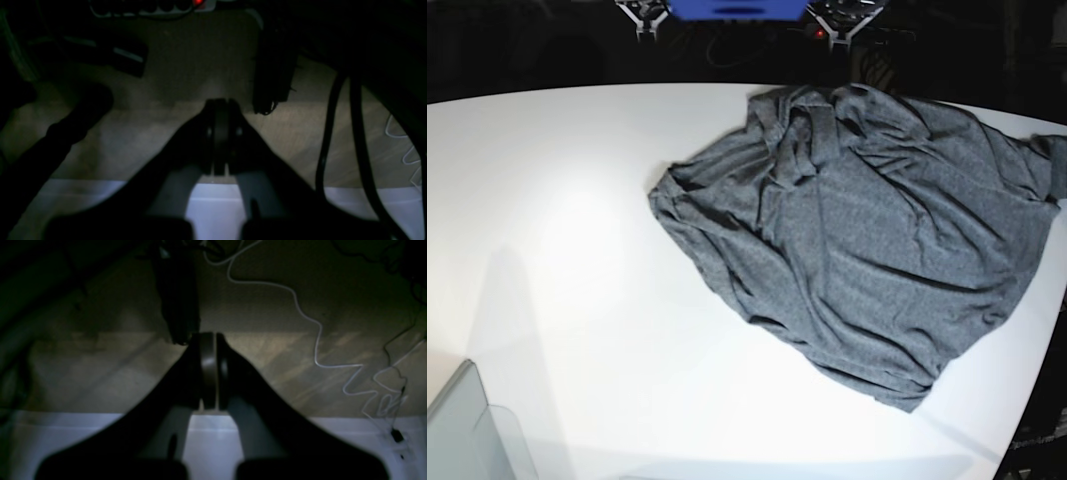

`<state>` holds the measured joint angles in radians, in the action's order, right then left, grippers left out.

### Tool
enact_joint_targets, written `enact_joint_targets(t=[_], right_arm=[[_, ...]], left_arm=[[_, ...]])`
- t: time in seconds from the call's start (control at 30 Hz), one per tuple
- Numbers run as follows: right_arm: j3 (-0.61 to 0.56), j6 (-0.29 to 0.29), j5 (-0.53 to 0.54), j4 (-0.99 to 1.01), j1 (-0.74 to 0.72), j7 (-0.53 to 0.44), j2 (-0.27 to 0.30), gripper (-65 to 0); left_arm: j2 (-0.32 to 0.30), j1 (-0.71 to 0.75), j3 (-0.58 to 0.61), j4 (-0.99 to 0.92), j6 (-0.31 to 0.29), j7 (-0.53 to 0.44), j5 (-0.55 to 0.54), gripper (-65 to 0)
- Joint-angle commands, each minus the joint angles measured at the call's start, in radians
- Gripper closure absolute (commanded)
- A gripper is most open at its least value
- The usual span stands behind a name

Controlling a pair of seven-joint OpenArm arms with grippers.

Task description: Layout the t-shirt on the table in an organized manner, then fold the t-shirt properly

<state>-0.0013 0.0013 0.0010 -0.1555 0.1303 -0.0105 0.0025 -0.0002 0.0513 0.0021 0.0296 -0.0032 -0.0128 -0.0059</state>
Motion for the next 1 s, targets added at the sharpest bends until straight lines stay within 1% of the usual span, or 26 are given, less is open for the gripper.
enact_joint_targets(t=[0.0, 0.07, 0.13, 0.23, 0.3, 0.37, 0.47, 0.57, 0.63, 0.77, 0.97], right_arm=[[-0.003, 0.004, 0.001, -0.045, 0.039, -0.009, 0.011, 0.0], [-0.004, 0.004, 0.001, -0.151, 0.105, -0.007, 0.012, 0.0], [-0.004, 0.004, 0.001, -0.267, 0.167, 0.002, 0.029, 0.0], [-0.004, 0.004, 0.001, -0.436, 0.265, 0.013, 0.04, 0.0], [0.001, 0.006, 0.001, -0.559, 0.345, 0.008, 0.049, 0.0], [0.002, 0.006, 0.004, -0.698, 0.423, 0.008, 0.067, 0.0], [0.004, 0.006, 0.004, -0.895, 0.527, 0.013, 0.077, 0.0], [0.045, 0.006, 0.004, -1.108, 0.636, 0.013, 0.092, 0.0], [0.073, 0.006, 0.004, -1.245, 0.701, 0.013, 0.092, 0.0], [0.097, 0.006, 0.004, -1.476, 0.793, 0.013, 0.093, 0.0], [0.133, 0.006, 0.004, -1.763, 0.879, 0.013, 0.093, 0.0]], left_arm=[[-0.002, 0.043, 0.0, 0.034, 0.001, -0.011, -0.001, -0.2], [-0.017, 0.12, -0.001, 0.131, 0.001, -0.026, -0.001, -0.2], [-0.034, 0.198, -0.001, 0.249, 0.001, -0.029, -0.001, -0.2], [-0.047, 0.302, -0.001, 0.421, 0.001, -0.028, -0.001, -0.2], [-0.08, 0.37, -0.003, 0.525, 0.001, -0.029, -0.003, -0.2], [-0.102, 0.436, -0.003, 0.637, 0.001, -0.029, -0.003, -0.2], [-0.133, 0.523, -0.003, 0.795, 0.001, -0.031, -0.003, -0.2], [-0.154, 0.62, -0.003, 0.981, 0.001, -0.031, -0.003, -0.2], [-0.169, 0.686, -0.003, 1.105, 0.001, -0.031, -0.003, -0.2], [-0.175, 0.786, -0.004, 1.312, 0.004, -0.028, -0.003, -0.2], [-0.175, 0.895, -0.004, 1.559, 0.001, -0.028, -0.003, -0.2]])
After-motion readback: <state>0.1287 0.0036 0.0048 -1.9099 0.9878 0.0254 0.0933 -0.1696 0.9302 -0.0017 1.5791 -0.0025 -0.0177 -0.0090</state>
